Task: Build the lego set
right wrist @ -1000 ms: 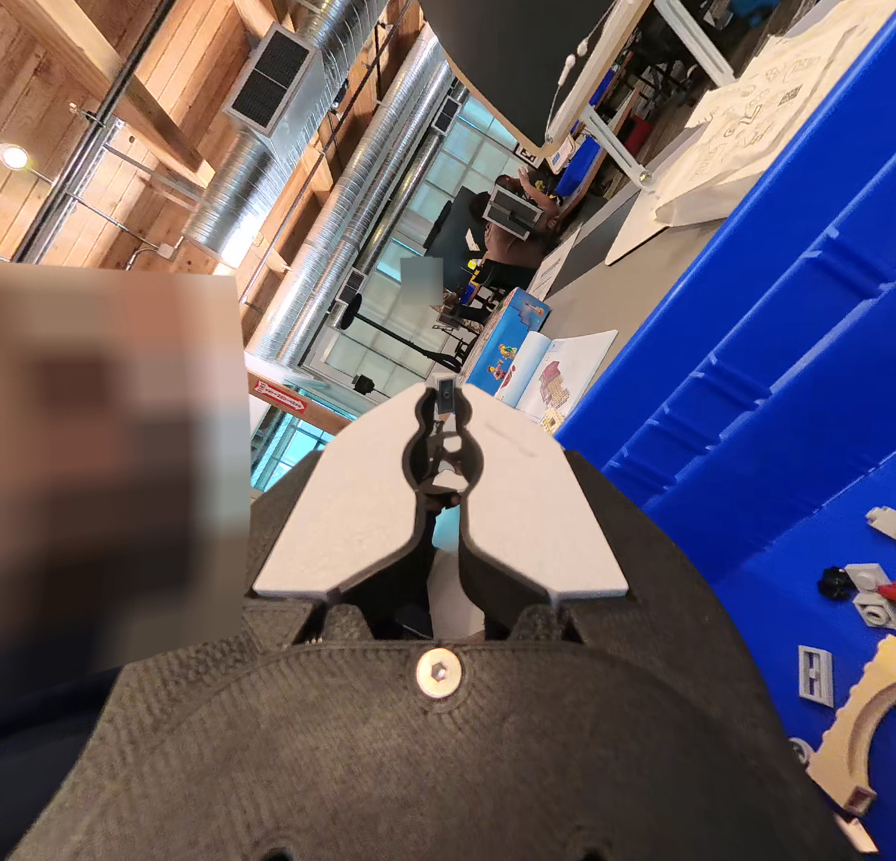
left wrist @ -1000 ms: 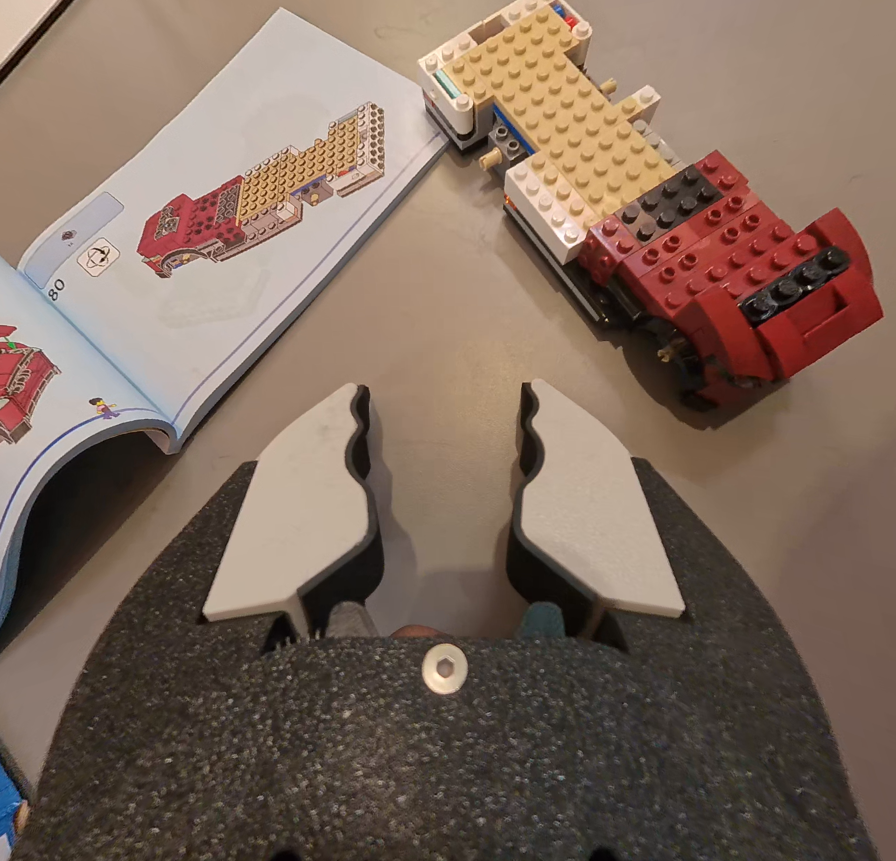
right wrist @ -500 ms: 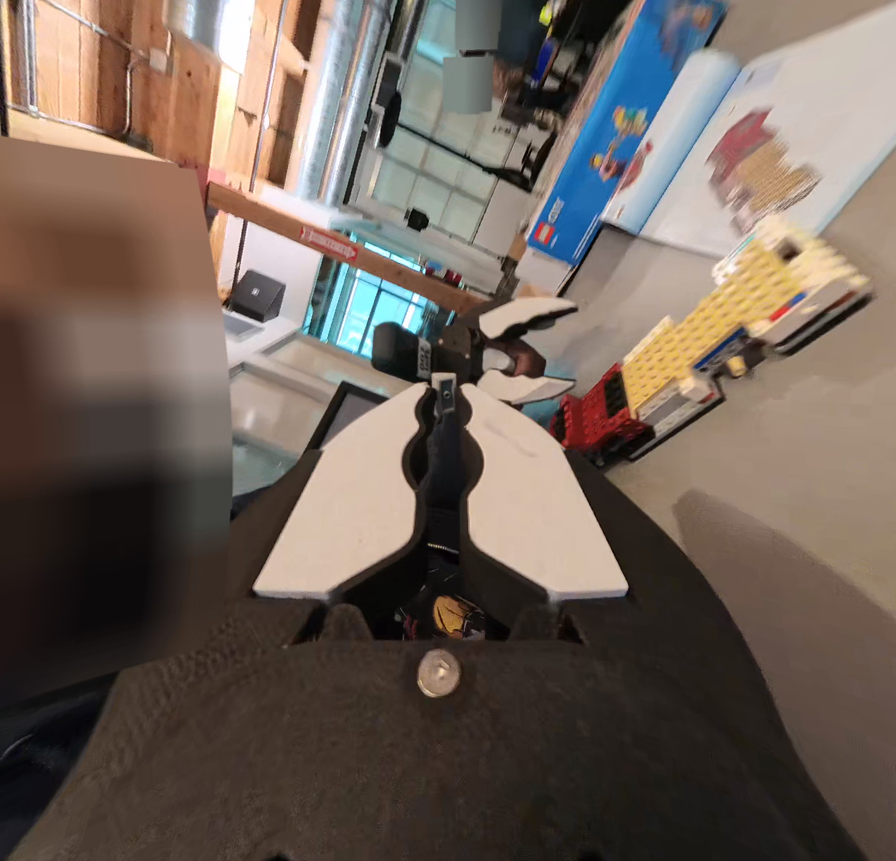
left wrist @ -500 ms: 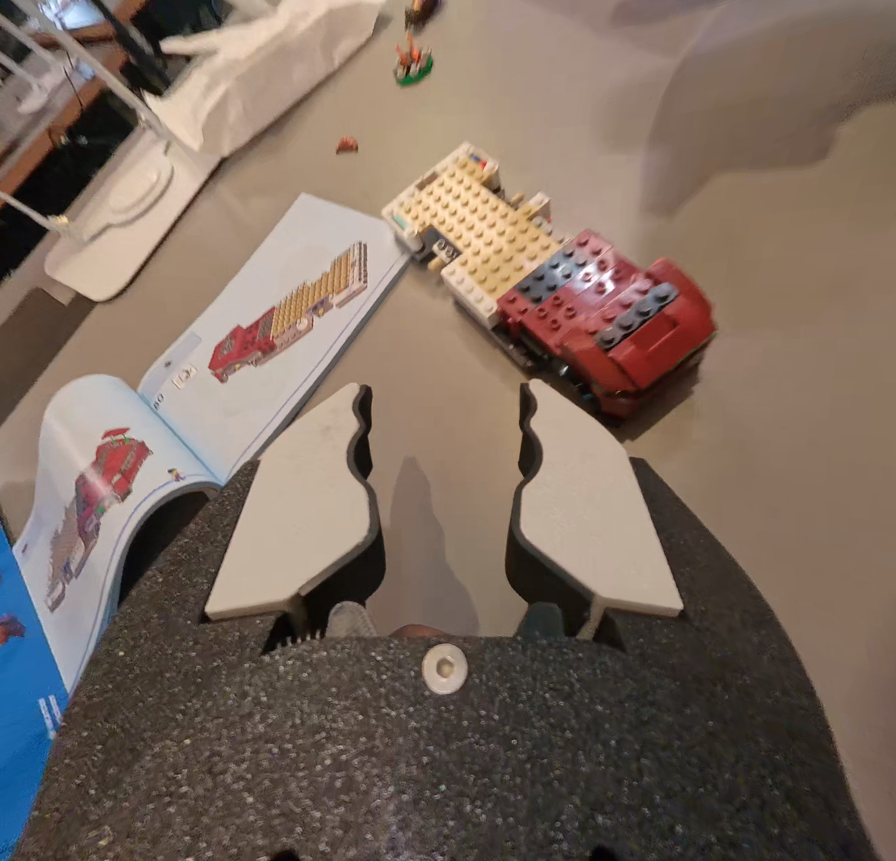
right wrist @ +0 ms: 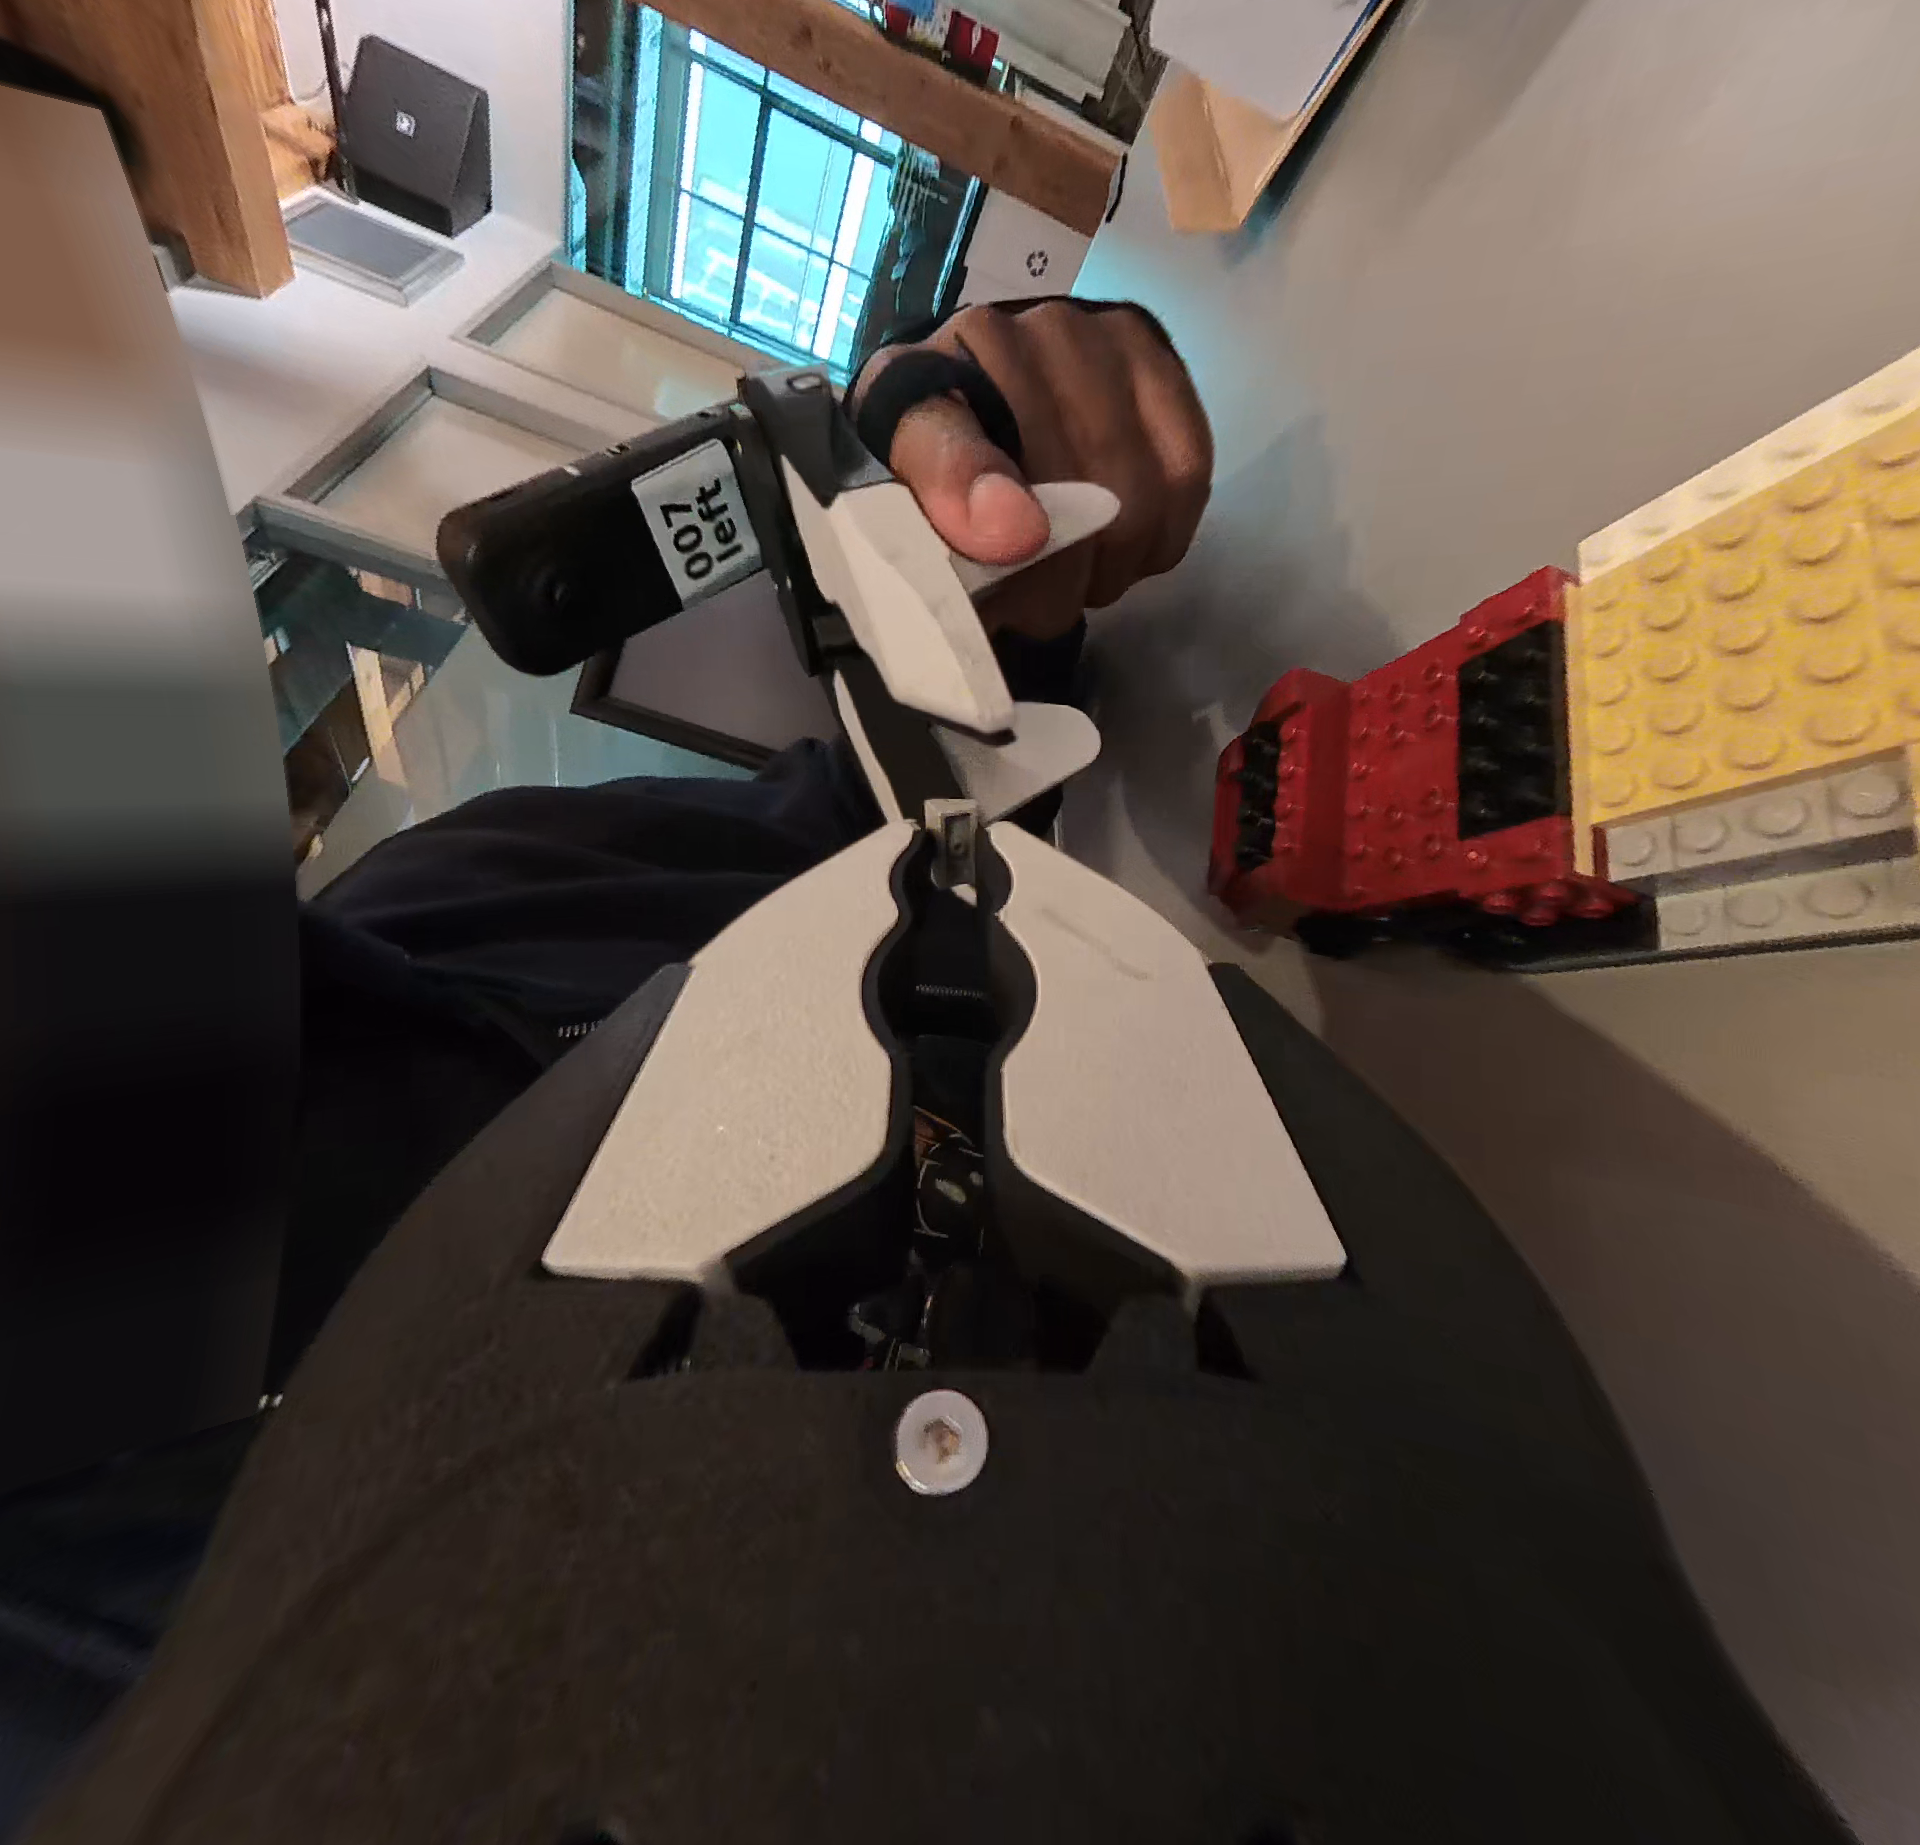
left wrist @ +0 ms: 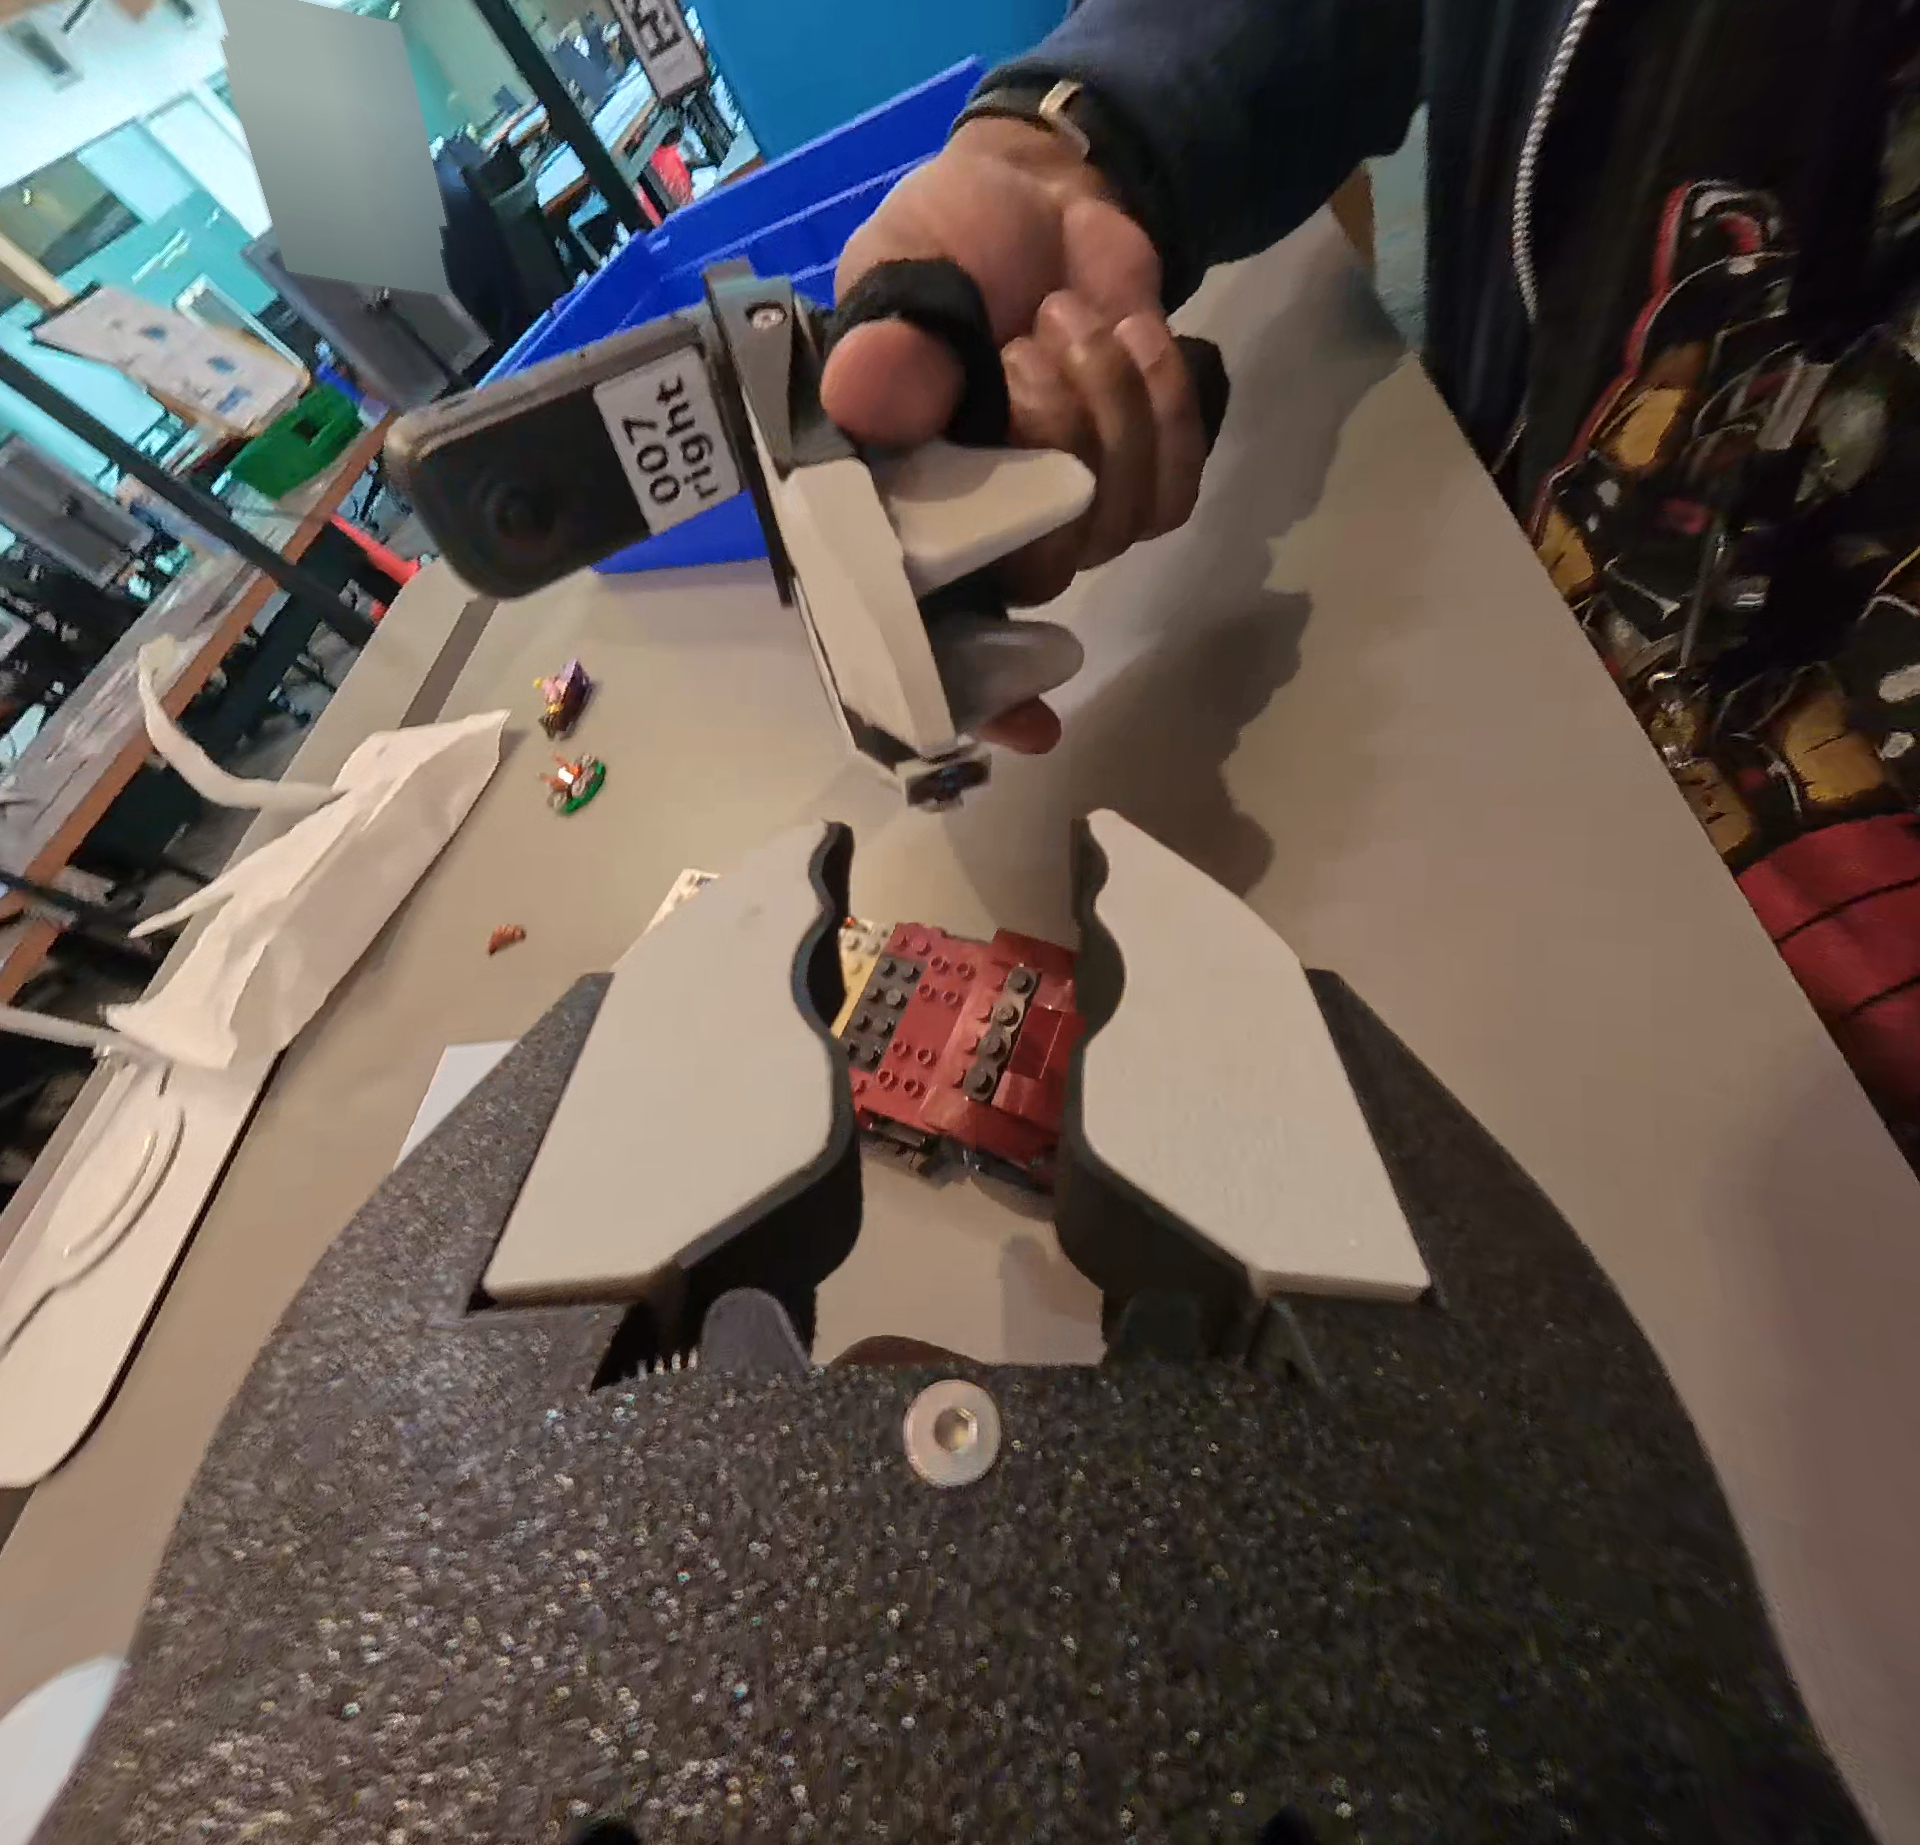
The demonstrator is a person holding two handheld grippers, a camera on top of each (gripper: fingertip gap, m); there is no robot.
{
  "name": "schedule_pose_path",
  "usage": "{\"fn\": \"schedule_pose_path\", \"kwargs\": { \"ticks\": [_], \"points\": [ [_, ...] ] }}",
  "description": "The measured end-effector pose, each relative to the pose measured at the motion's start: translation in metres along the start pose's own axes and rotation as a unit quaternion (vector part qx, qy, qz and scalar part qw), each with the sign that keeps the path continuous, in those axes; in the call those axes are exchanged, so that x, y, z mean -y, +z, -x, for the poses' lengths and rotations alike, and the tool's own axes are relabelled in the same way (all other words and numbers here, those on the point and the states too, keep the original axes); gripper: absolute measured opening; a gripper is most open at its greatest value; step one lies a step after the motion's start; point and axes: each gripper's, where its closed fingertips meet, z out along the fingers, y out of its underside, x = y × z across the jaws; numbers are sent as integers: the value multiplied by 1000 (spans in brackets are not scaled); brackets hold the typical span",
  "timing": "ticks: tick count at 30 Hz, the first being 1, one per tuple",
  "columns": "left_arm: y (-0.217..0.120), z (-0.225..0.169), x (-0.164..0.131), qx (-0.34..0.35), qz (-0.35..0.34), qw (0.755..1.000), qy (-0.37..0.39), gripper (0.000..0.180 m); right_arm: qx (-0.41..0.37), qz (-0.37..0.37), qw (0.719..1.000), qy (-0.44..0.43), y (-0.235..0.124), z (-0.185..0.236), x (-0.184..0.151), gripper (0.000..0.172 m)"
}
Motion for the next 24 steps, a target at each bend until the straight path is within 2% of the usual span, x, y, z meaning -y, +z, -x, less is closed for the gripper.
{"fn": "schedule_pose_path", "kwargs": {
  "ticks": [10, 19, 24],
  "points": [
    [1, -10, 8, -41, -61, 997, 17, 20, 20, 46, 999, 2, 8, -2, -9, 8],
    [5, -3, -5, -9, -35, 999, 4, 16, 21, 38, 999, 17, 4, -13, -2, 7],
    [5, 3, -15, 17, -3, 999, -36, 15, 9, 9, 1000, 3, -1, -16, 7, 9]
  ]
}}
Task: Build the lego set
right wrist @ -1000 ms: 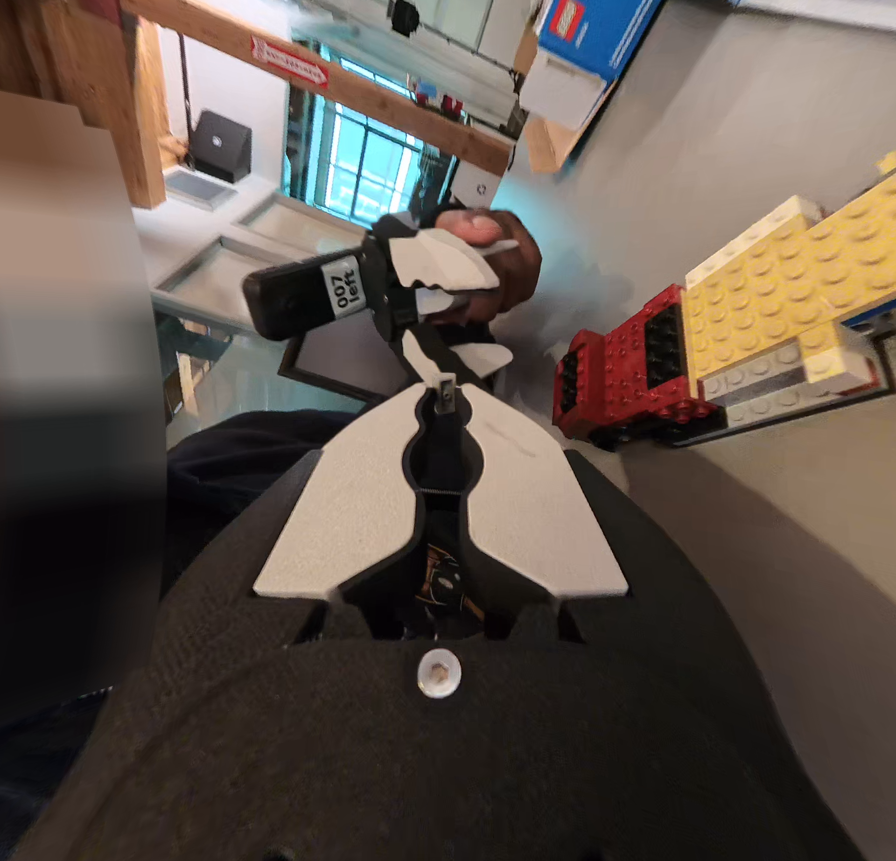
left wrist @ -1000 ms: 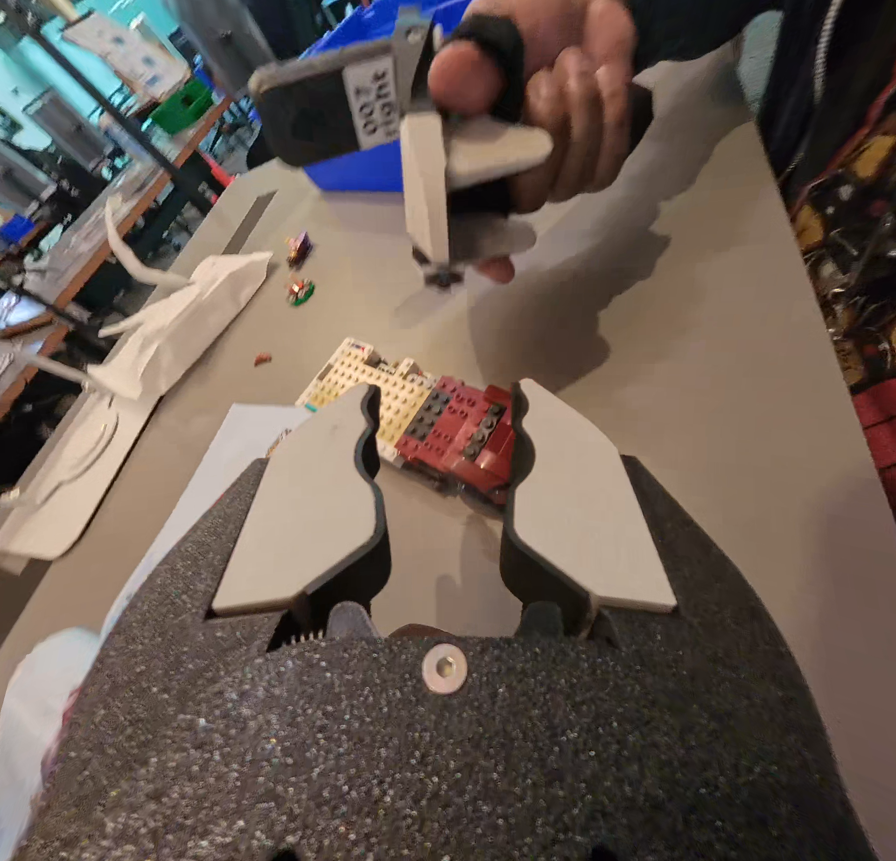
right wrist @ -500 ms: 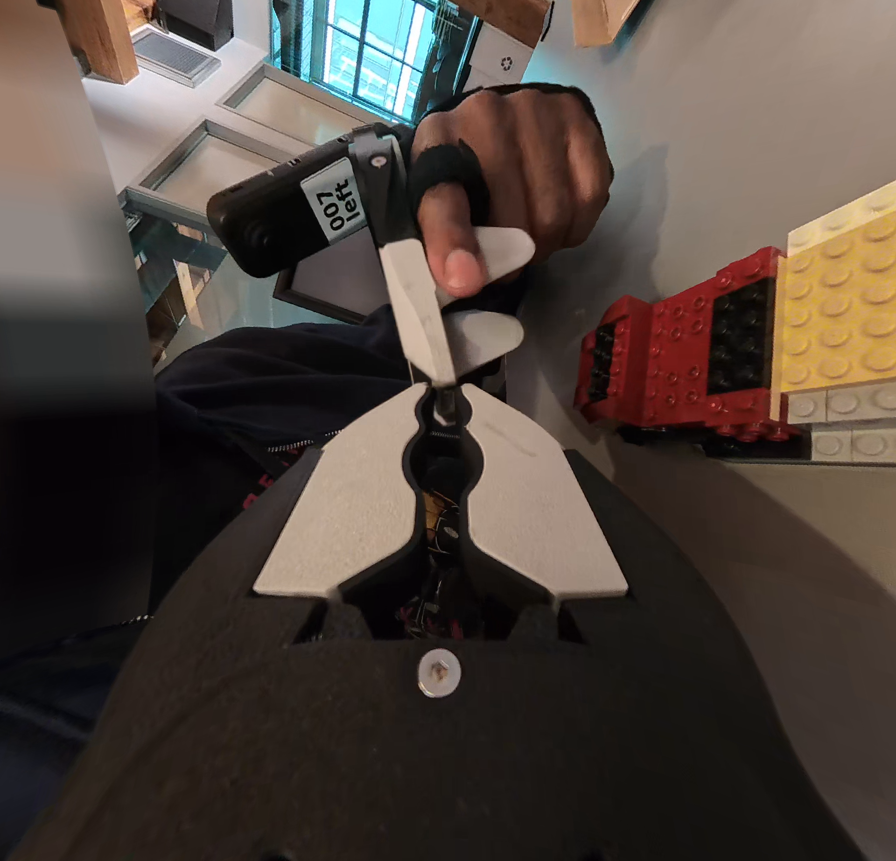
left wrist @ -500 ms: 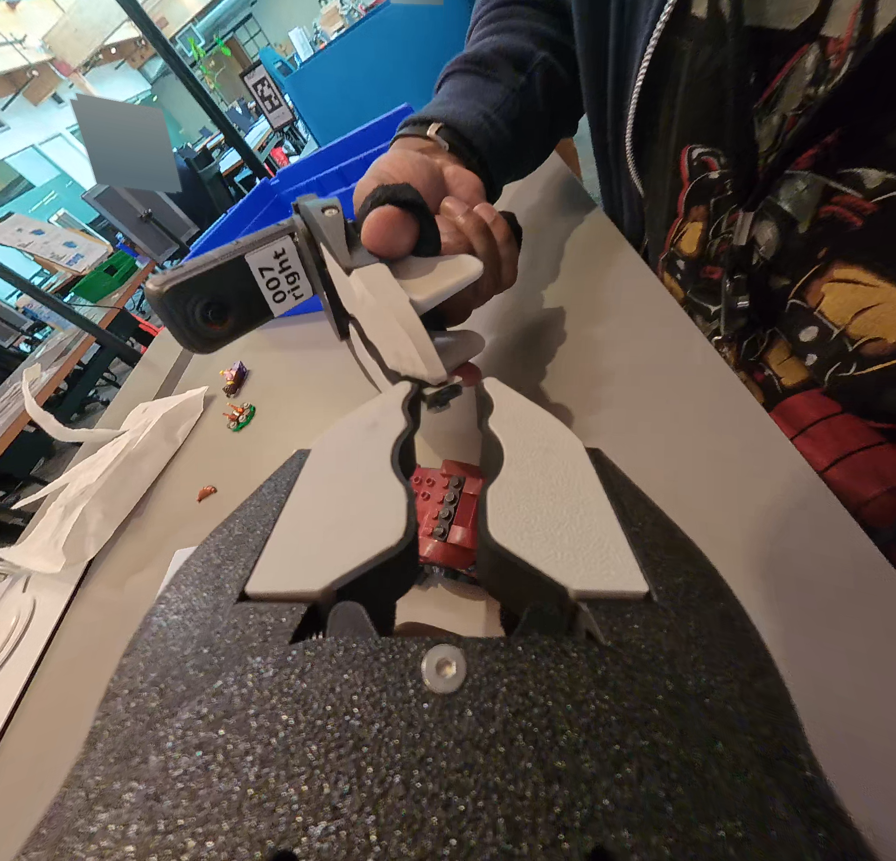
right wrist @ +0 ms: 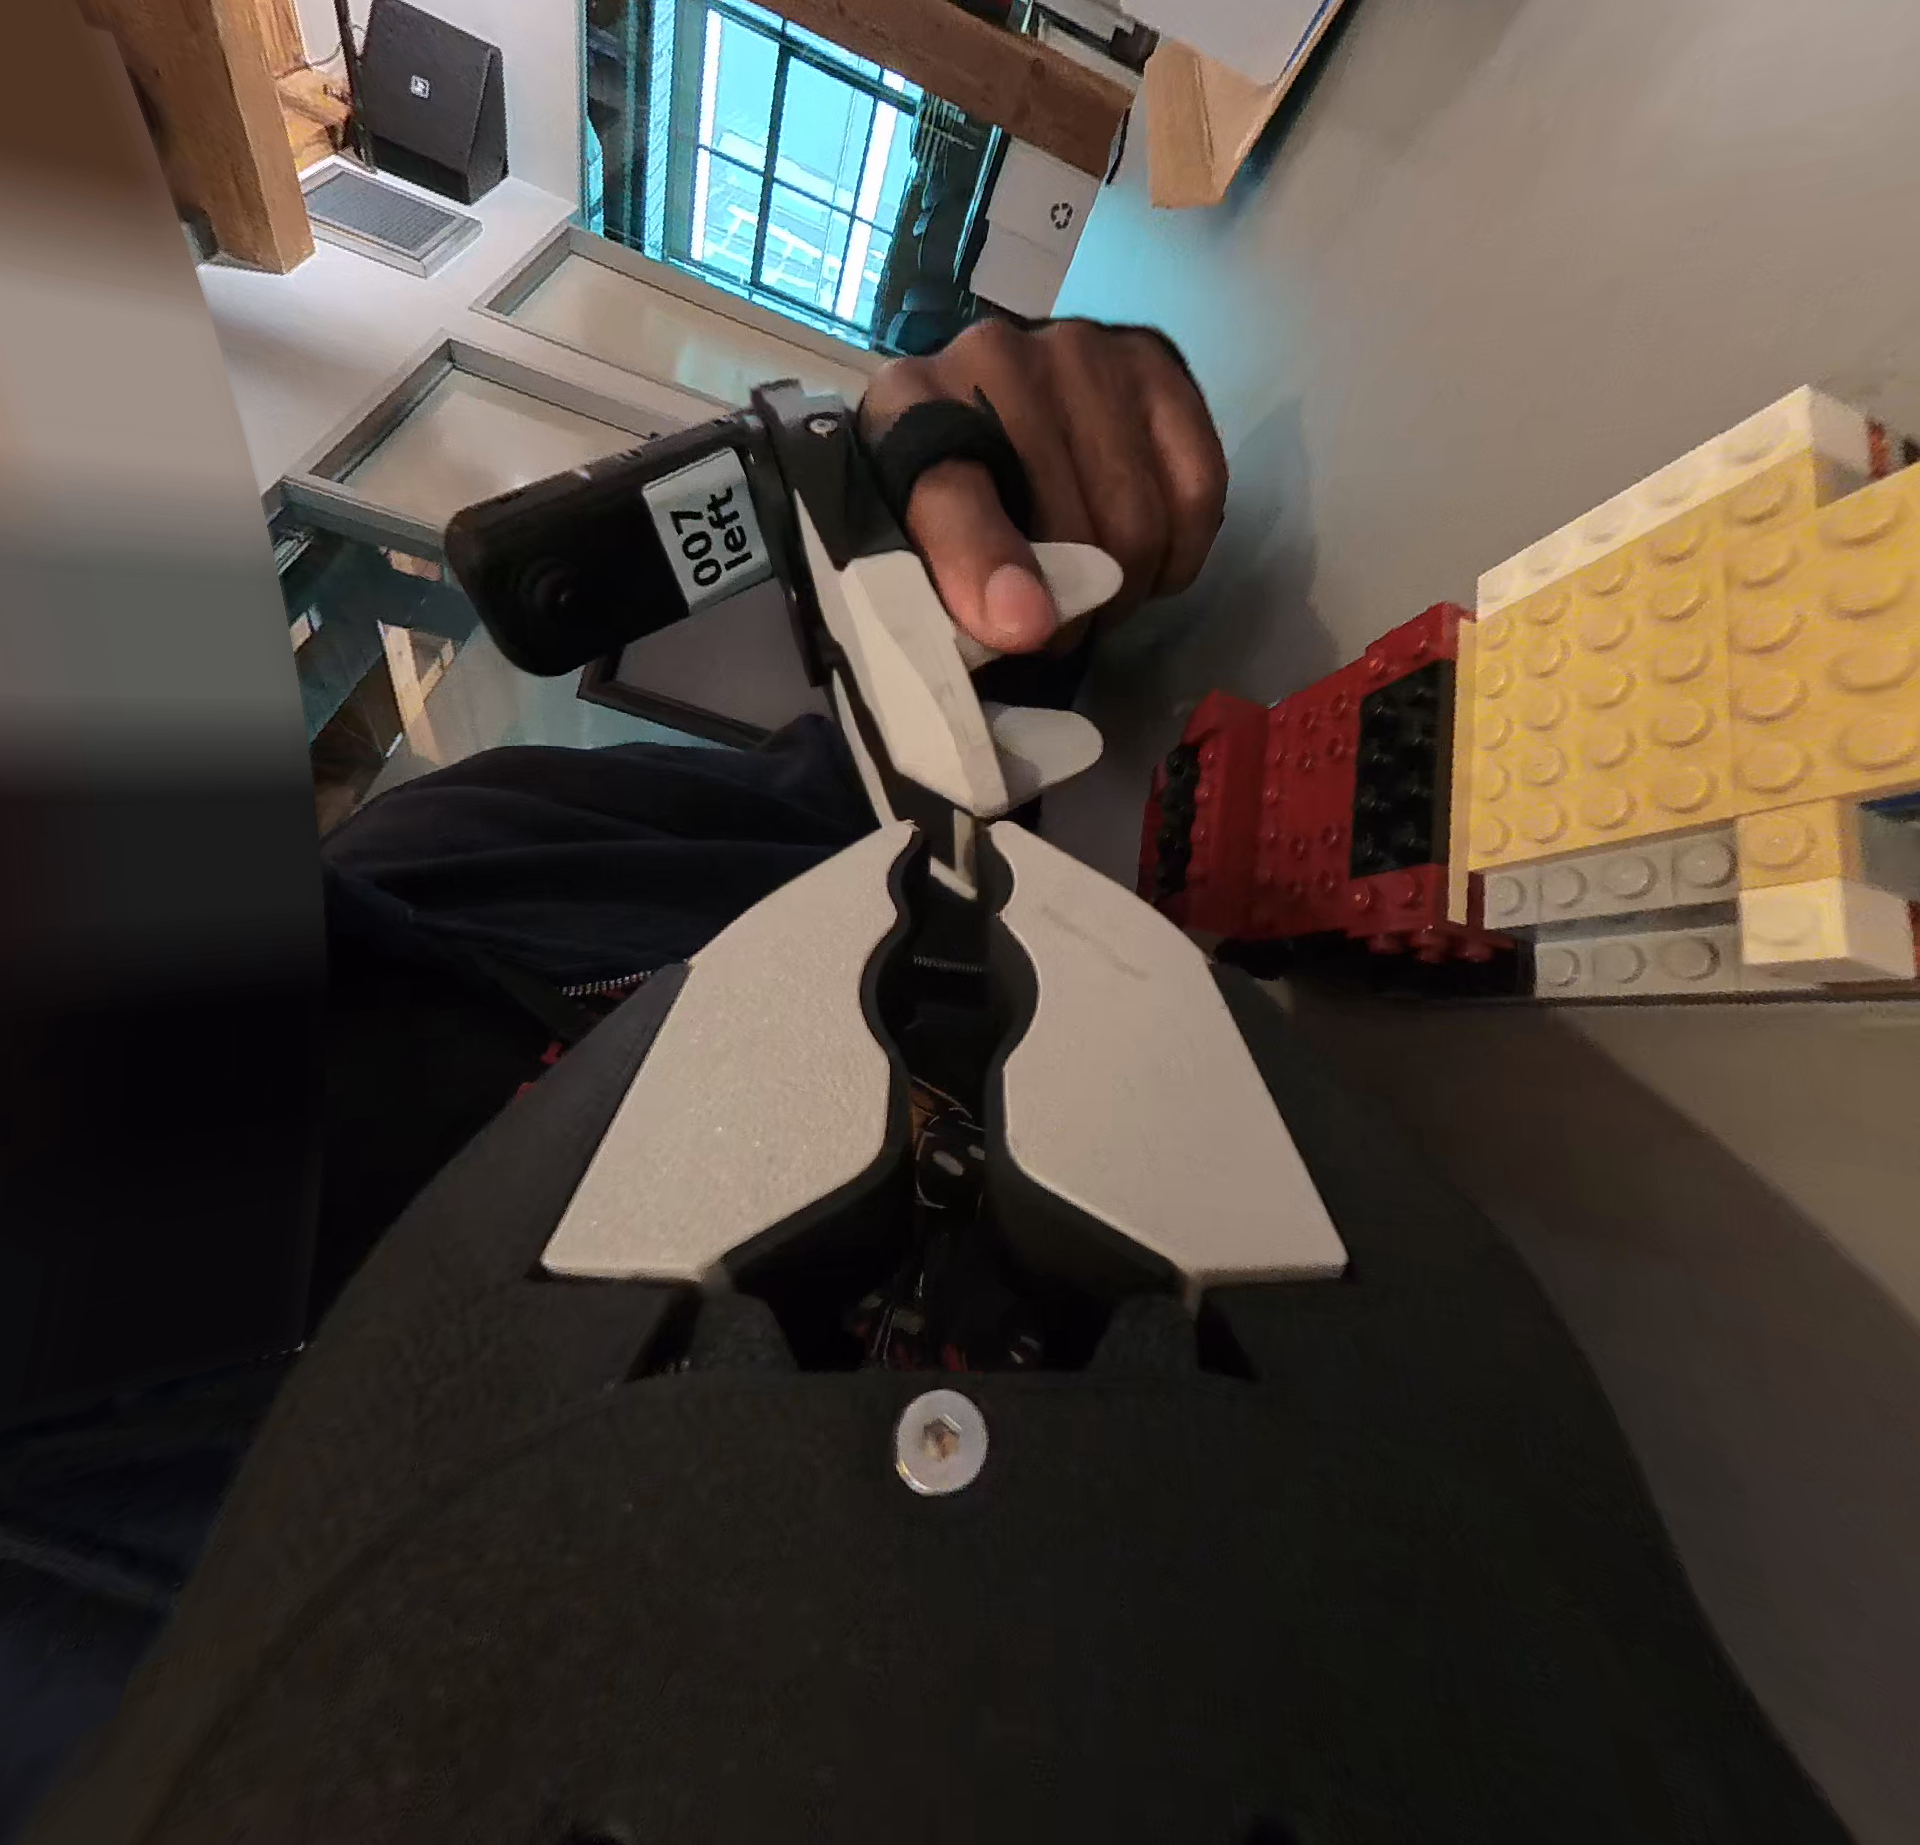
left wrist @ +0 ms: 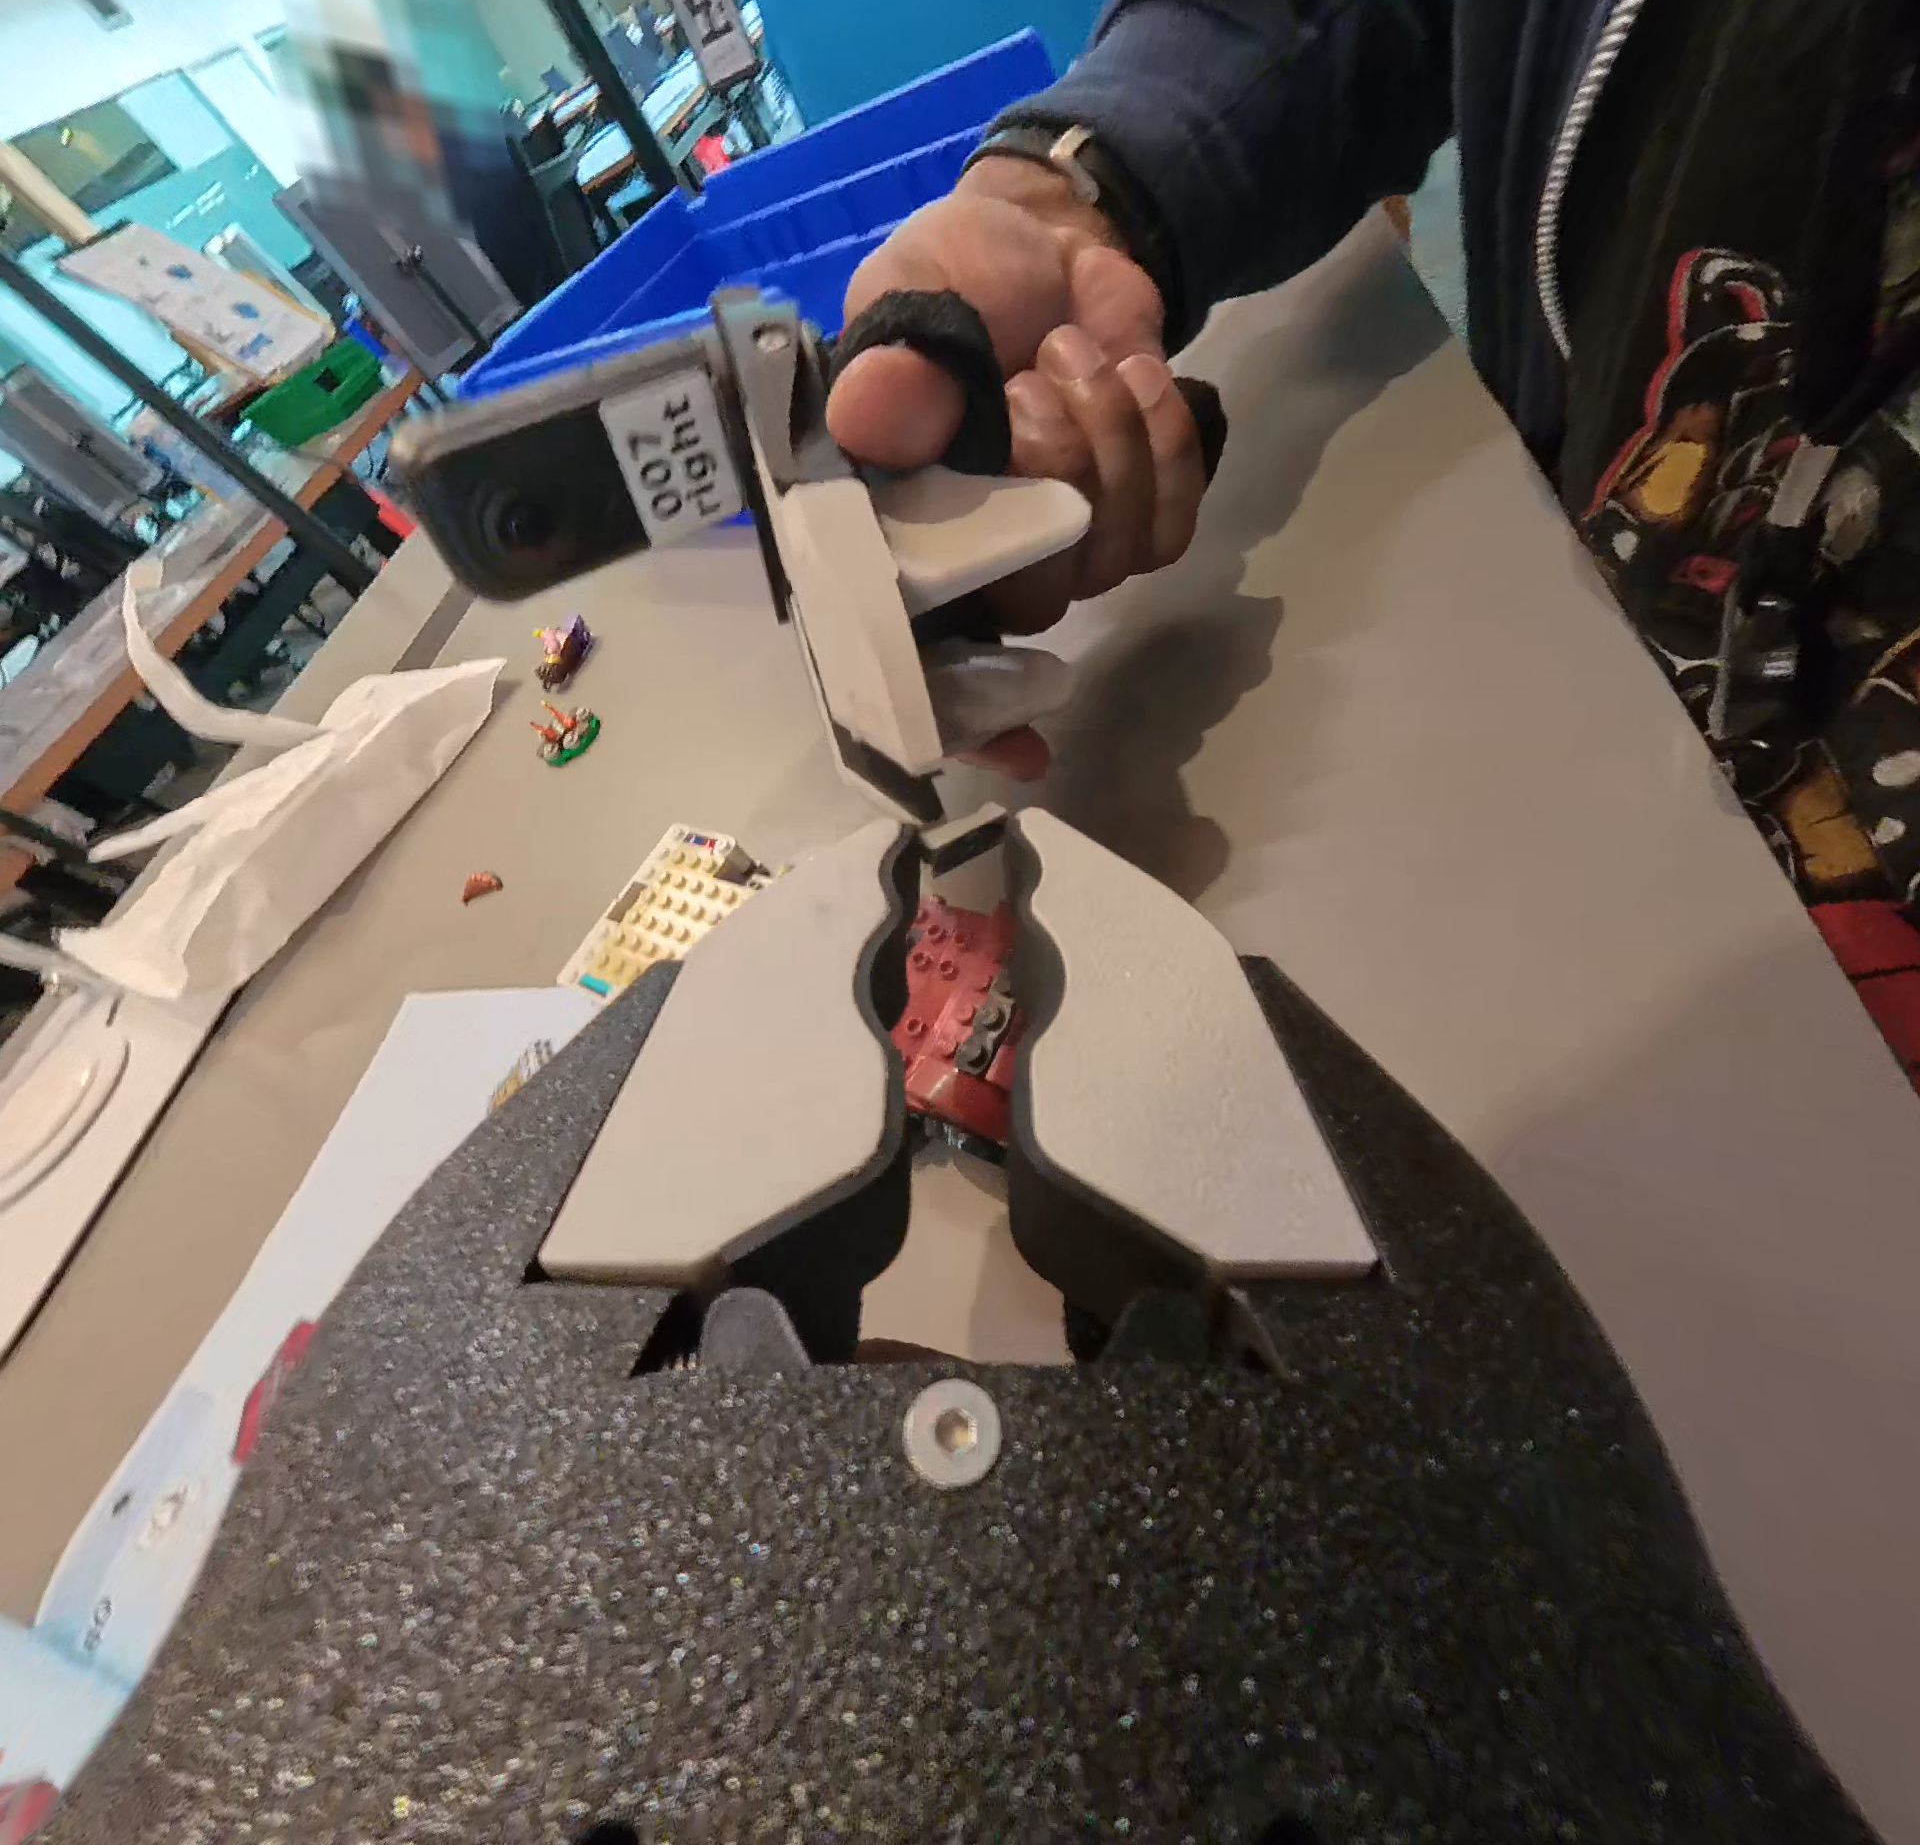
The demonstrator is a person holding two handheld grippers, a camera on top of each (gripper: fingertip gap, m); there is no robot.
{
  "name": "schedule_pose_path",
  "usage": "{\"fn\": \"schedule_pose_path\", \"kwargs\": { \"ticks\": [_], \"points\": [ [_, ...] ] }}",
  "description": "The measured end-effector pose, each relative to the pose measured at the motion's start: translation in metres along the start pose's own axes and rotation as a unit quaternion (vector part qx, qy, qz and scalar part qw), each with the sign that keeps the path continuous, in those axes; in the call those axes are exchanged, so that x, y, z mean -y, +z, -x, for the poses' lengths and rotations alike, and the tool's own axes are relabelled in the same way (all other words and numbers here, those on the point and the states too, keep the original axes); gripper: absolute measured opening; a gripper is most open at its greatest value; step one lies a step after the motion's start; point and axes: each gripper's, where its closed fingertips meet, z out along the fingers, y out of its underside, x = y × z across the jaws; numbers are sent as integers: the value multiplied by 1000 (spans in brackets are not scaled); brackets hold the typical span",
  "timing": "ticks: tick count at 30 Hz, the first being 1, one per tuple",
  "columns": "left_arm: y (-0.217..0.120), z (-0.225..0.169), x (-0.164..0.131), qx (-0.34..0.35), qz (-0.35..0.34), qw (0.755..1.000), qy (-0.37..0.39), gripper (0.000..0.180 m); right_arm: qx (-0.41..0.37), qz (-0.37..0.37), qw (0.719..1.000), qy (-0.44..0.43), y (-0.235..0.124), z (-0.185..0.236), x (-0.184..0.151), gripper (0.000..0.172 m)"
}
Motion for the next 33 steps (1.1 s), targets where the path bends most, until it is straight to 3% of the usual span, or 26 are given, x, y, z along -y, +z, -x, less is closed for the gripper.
{"fn": "schedule_pose_path", "kwargs": {
  "ticks": [4, 7, 9, 12, 16, 22, 25, 29, 33],
  "points": [
    [-7, 13, -14, 59, 39, 995, -77, 15, -68, -23, 993, -93, -13, -11, 9, 12],
    [-15, 13, -27, 86, 58, 984, -145, 15, -146, -5, 970, -192, -25, -26, 11, 19],
    [-23, 15, -31, 113, 67, 976, -176, 15, -206, 30, 939, -274, -32, -37, 13, 33],
    [-34, 16, -37, 136, 72, 961, -230, 16, -271, 104, 869, -401, -35, -45, 14, 48],
    [-41, 21, -40, 173, 68, 936, -298, 16, -282, 142, 812, -491, -19, -37, 16, 54],
    [-31, 22, -36, 196, 19, 880, -432, 16, -301, 90, 766, -560, 5, -30, 23, 43],
    [-27, 23, -34, 203, 5, 863, -462, 16, -301, 89, 750, -582, 7, -32, 19, 39],
    [-28, 23, -35, 207, 7, 862, -462, 16, -278, 155, 714, -624, -3, -36, 10, 41],
    [-34, 22, -39, 212, 15, 863, -458, 16, -250, 273, 697, -614, -19, -48, 5, 59]
  ]
}}
